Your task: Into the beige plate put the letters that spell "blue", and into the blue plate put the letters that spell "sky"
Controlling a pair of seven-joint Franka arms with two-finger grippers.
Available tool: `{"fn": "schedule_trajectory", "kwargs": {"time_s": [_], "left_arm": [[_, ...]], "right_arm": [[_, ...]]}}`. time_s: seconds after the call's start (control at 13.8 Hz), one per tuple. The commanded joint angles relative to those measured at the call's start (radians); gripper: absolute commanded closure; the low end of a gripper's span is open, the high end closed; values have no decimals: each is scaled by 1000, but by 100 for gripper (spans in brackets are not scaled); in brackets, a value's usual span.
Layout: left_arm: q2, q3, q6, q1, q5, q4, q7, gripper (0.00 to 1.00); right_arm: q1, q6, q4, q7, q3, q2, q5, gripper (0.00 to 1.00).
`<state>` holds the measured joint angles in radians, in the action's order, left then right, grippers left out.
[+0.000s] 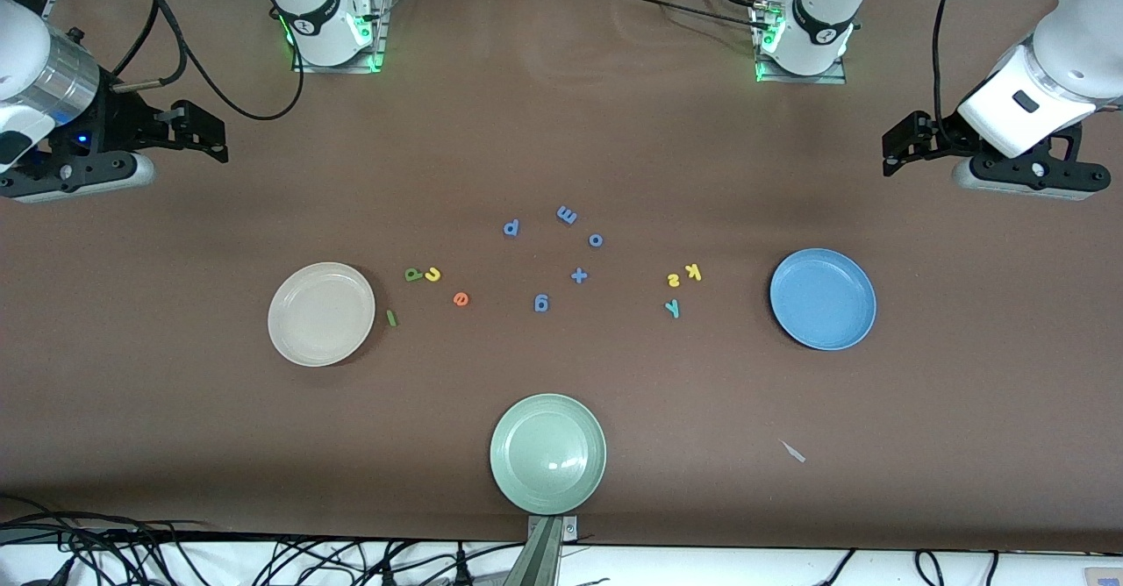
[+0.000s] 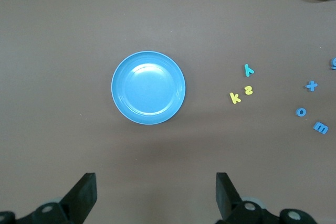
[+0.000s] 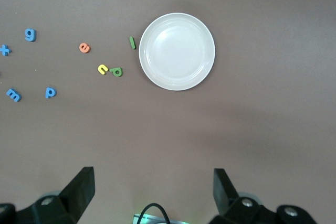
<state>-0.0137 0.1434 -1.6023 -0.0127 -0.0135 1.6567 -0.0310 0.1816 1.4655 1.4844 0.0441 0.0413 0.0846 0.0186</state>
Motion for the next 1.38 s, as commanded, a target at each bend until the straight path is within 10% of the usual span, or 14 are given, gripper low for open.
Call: {"fn": "schedule_trajectory", "kwargs": {"time_s": [0.0, 1.31], "left_arm": [[-11, -2, 16, 0, -5, -3, 20, 0], [-6, 14, 9, 13, -3, -5, 20, 0]], "right_arm": [[-8, -4, 11, -7, -6, -14, -8, 0], [2, 13, 13, -23, -6, 7, 1, 0]]}}
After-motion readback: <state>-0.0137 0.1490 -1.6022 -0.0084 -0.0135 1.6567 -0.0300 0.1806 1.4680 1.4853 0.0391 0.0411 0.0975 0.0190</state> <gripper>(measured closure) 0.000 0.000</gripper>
